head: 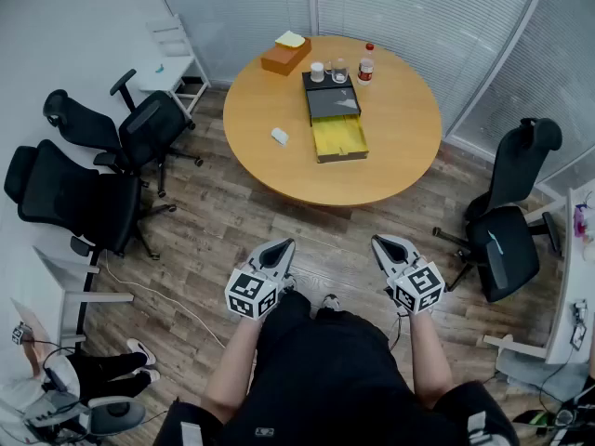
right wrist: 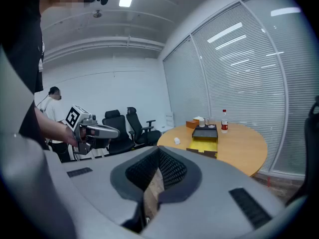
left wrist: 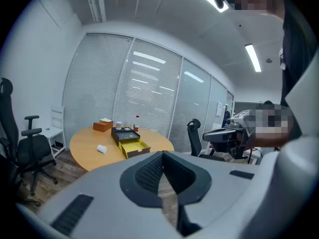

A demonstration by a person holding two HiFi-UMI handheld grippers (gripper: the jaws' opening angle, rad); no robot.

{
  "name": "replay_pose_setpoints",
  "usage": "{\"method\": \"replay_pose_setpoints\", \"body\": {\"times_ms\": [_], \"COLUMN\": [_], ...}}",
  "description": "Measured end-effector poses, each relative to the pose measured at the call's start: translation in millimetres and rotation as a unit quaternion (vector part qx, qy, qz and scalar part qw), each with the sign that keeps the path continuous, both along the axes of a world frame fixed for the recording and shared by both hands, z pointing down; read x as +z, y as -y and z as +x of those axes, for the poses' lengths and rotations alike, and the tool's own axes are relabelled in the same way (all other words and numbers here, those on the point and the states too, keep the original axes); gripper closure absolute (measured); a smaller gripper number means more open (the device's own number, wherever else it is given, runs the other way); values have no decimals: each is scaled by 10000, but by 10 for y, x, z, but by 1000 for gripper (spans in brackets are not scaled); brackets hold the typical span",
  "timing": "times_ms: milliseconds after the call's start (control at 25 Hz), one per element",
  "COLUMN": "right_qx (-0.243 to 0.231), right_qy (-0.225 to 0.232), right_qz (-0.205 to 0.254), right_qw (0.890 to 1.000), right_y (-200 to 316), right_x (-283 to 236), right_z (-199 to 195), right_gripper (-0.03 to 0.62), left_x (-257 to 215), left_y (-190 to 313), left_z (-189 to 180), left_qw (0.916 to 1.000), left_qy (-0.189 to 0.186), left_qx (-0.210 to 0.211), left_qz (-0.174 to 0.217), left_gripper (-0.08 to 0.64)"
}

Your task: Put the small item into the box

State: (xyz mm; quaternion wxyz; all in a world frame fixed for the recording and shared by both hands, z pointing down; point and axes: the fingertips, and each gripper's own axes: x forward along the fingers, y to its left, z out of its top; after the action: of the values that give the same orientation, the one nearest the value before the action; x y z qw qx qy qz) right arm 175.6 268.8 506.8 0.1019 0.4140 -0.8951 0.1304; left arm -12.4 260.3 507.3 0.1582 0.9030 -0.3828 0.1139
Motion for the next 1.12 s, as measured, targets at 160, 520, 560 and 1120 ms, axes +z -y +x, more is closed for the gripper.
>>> {"method": "replay_pose_setpoints", "body": {"times_ms": [160, 520, 560, 1120], "right_qx": [-92, -216, -195, 52], "right_qy": [-44, -134, -146, -83], "right_qz": [-9, -45, -63, -202], "right_qw": [9999, 9997, 9997, 9997], "right_y": [49, 155, 168, 407], "right_x": [28, 58, 71, 65], "right_z": [-47, -210, -218, -522], "right_gripper": [588, 588, 588, 588], "left_x": [1, 19, 22, 8], "left_y": [45, 117, 129, 509], "left_z": [-75, -212, -222, -612], "left_qw": [10000, 9999, 9999, 9999], "left_qy": [34, 6, 7, -75], "left_qx": [-31, -105, -96, -18], "left_qz": [9, -57, -60, -130], "left_gripper": [554, 554, 554, 554]}}
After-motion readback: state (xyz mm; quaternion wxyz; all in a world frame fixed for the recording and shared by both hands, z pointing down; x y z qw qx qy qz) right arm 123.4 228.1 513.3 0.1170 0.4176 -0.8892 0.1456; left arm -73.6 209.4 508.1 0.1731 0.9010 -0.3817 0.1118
